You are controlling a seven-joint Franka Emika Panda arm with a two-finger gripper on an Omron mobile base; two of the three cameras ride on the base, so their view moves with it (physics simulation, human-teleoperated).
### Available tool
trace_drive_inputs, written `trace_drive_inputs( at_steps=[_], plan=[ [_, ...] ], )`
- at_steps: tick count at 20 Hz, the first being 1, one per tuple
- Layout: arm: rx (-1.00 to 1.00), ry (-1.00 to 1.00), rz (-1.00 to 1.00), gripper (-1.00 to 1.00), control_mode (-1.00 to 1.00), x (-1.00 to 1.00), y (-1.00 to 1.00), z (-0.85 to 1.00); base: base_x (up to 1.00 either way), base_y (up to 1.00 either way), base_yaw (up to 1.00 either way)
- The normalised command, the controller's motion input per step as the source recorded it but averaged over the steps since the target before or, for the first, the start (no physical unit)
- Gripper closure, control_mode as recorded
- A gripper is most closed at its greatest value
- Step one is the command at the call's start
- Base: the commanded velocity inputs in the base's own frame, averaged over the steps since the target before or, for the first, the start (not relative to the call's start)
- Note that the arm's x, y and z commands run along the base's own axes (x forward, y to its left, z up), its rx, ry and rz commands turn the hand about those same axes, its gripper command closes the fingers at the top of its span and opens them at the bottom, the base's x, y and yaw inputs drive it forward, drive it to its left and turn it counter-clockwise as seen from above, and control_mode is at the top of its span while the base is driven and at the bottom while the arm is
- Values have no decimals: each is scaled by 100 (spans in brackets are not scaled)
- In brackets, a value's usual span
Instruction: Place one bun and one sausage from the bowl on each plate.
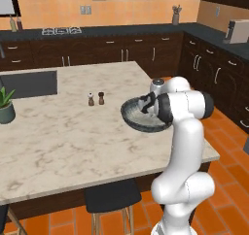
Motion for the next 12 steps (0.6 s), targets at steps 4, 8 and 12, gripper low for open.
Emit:
trace_drive_inputs(
  at_steps=[4,8,12],
  plan=[
    [0,0,0,-100,-100,38,-10,-31,0,0,0],
    [0,0,0,-100,-100,36,-4,-23,0,0,0],
    [0,1,0,-100,-100,25,-2,-18,0,0,0]
  ],
)
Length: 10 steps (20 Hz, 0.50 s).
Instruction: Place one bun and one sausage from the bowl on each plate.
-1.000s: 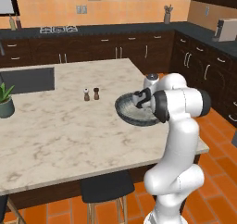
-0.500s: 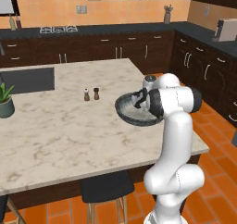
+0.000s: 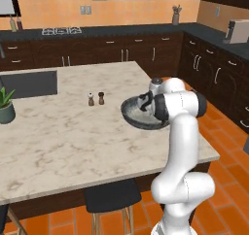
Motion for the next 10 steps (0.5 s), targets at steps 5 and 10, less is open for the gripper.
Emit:
trace_drive_inputs(
  at_steps=[5,10],
  plan=[
    [0,16,0,100,-100,0,0,-54,0,0,0],
    [0,22,0,100,-100,-19,-1,-71,0,0,0]
  ],
)
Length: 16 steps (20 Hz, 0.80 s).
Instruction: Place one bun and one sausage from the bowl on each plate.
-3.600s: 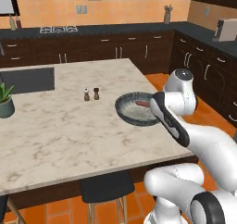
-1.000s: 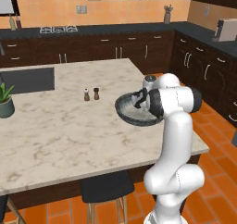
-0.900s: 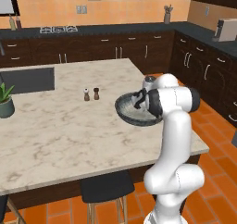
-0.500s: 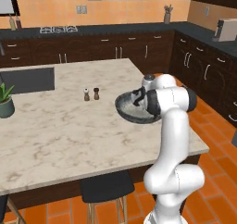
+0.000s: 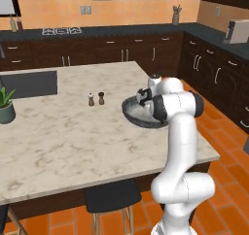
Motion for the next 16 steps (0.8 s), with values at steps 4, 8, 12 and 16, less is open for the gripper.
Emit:
trace_drive_inputs(
  at_steps=[4,8,12,16],
  plan=[
    [0,21,2,100,-100,-43,0,-82,0,0,0],
    [2,-4,0,100,-100,-78,-8,-22,0,0,0],
    [14,-7,0,100,-100,-42,0,67,0,0,0],
    [13,-9,0,100,-100,-37,1,85,0,0,0]
  ],
)
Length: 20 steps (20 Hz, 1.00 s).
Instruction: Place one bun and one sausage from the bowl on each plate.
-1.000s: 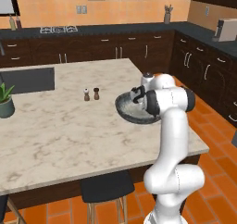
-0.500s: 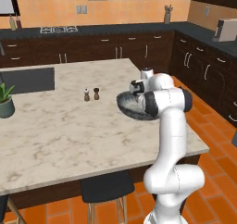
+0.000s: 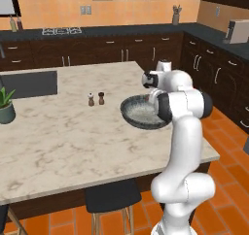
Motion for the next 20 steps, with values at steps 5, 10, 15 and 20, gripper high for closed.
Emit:
trace_drive_inputs(
  at_steps=[5,10,15,20],
  plan=[
    [4,-15,0,100,-100,-63,15,77,0,0,0],
    [0,-22,0,100,-100,-84,30,66,0,0,0],
    [0,-34,0,100,-100,-98,39,37,0,0,0],
    [-6,-43,2,100,-100,-100,30,28,0,0,0]
  ],
)
